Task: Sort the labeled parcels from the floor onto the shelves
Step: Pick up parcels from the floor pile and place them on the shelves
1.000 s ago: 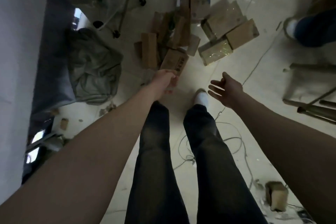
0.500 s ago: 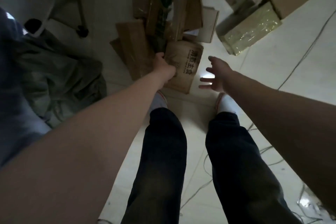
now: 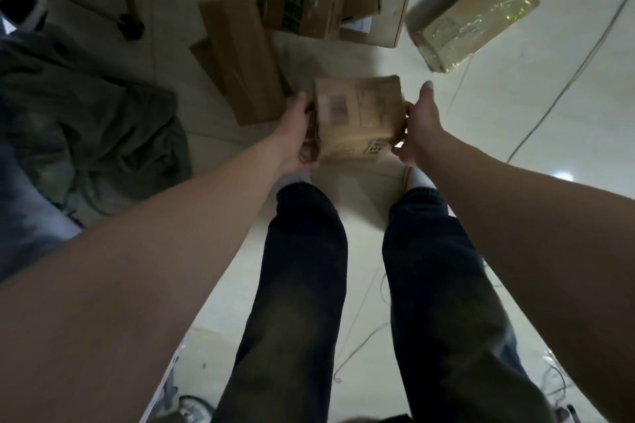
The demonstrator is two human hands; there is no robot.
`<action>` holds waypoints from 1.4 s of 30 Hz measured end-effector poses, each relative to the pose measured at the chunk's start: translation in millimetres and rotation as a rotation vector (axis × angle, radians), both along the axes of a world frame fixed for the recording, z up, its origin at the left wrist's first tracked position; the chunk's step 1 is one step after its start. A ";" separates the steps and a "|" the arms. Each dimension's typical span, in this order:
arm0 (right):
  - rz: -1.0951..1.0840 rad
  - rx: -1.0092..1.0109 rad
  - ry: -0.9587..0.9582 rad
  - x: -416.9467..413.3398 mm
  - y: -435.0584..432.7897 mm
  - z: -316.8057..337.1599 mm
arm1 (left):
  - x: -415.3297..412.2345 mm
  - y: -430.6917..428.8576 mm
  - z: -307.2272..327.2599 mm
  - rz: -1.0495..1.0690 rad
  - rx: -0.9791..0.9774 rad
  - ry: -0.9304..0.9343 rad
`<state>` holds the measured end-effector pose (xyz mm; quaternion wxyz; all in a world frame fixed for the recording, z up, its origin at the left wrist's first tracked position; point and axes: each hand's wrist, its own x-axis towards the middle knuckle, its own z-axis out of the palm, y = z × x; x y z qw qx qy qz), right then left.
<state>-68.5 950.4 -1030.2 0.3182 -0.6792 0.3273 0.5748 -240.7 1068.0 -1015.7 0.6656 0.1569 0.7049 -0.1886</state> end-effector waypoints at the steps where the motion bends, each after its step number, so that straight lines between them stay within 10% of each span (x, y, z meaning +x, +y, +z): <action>1: 0.012 -0.003 -0.014 0.6 -7.4 13.2 | -1.6 -4.3 12.2 0.043 -0.007 -0.009; 11: 0.051 0.014 -0.283 5.5 -51.5 185.9 | 18.9 -41.0 195.0 -0.067 0.211 -0.108; 42: 0.405 1.695 -0.599 -144.7 80.6 954.9 | -162.2 -71.0 969.8 0.660 1.819 -0.142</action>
